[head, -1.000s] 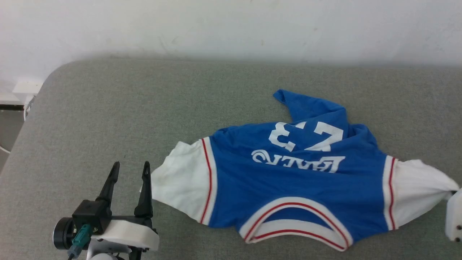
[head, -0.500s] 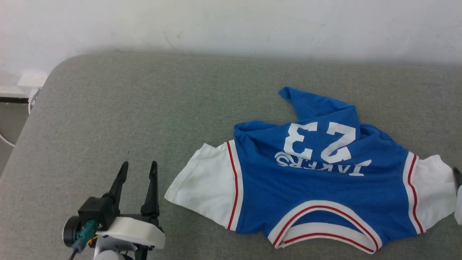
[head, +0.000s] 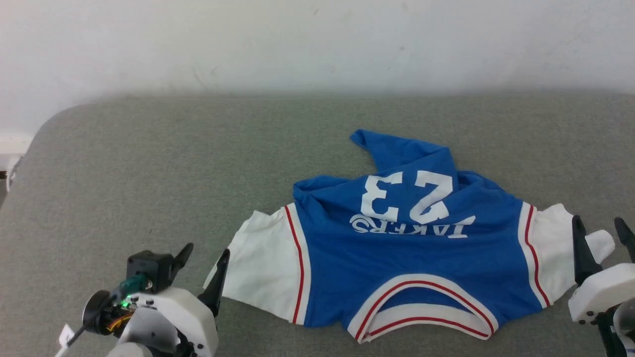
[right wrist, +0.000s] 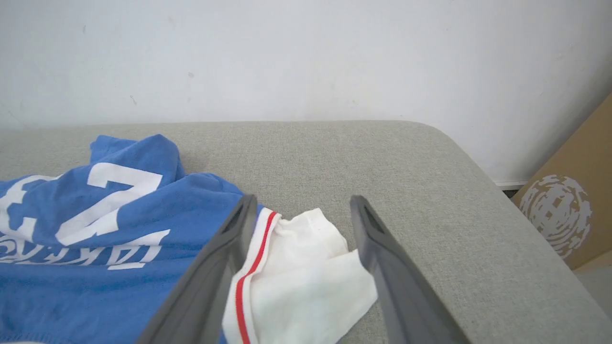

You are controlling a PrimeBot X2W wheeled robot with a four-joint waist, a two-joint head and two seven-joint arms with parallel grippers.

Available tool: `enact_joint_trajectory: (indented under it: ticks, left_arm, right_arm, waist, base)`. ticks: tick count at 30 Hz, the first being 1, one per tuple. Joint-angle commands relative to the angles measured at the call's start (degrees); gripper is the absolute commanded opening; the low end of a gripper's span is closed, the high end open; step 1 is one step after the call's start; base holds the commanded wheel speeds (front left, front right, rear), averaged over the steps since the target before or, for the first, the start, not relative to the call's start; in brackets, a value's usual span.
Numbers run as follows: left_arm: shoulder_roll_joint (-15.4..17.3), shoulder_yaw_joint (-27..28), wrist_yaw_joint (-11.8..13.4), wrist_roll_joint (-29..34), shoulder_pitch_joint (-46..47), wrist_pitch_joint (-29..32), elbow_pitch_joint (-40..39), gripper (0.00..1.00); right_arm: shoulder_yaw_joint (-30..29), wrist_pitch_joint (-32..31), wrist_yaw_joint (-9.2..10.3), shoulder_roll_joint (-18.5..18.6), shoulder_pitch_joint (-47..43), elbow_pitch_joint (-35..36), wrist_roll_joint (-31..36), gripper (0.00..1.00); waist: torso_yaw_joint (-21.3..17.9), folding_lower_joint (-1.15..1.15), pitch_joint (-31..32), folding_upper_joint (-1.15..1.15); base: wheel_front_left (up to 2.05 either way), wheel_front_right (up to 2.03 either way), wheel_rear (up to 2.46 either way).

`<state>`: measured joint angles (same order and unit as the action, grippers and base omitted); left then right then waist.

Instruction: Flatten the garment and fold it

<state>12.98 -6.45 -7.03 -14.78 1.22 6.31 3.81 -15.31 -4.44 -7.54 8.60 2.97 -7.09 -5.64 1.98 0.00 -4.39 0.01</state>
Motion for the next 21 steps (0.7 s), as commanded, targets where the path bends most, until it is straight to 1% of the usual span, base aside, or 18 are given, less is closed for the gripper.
enact_joint_trajectory:
  ticks: [1, 6, 9, 11, 14, 19, 21]
  left_arm:
    - [0.61, -0.14, -0.12, -0.91, -0.48, 3.70, -0.96, 1.00]
    - [2.98, -1.05, 1.59, -1.47, -0.18, 20.68, -4.58, 1.00]
    - [4.43, -1.80, 2.43, -1.10, -0.03, 28.62, -5.90, 1.00]
    - [3.85, -1.59, 2.96, -2.37, 0.53, 31.14, -6.50, 1.00]
    - [4.97, -2.01, 3.69, -1.50, 1.29, 35.05, -5.91, 1.00]
    - [6.82, -2.27, 4.28, 0.11, 3.15, 37.83, -3.72, 1.00]
    - [6.79, -2.12, 4.24, -0.53, 3.55, 38.46, -2.49, 1.00]
  right_arm:
    - [-0.56, 0.53, 0.05, -1.10, -0.92, 1.46, -0.50, 1.00]
    - [-0.35, 0.65, 0.05, -3.93, -2.48, 6.18, -1.17, 1.00]
    - [0.33, 0.26, 0.05, -4.69, -2.53, 7.92, -1.32, 1.00]
    - [0.65, 0.08, 0.05, -4.99, -2.28, 8.60, -1.54, 1.00]
    - [0.85, -0.21, 0.05, -5.27, -2.05, 8.61, -2.08, 1.00]
    - [1.36, 0.17, 0.05, -5.44, -1.40, 8.39, -1.99, 1.00]
    - [1.32, 0.44, 0.05, -5.49, -1.14, 8.16, -1.96, 1.00]
  waist:
    - [-1.02, 0.00, -0.42, -0.01]
    - [-2.60, 0.00, -1.97, -0.01]
    - [-3.44, 0.00, -3.02, -0.01]
    - [-3.94, 0.00, -3.74, -0.01]
    - [-4.56, 0.00, -4.84, -0.01]
    - [-5.53, 0.00, -6.41, -0.01]
    - [-5.88, 0.00, -6.84, -0.01]
  base:
    - [0.00, 0.00, 0.00]
    - [0.00, 0.00, 0.00]
    - [0.00, 0.00, 0.00]
    - [0.00, 0.00, 0.00]
    - [0.00, 0.00, 0.00]
    - [0.00, 0.00, 0.00]
    - [0.00, 0.00, 0.00]
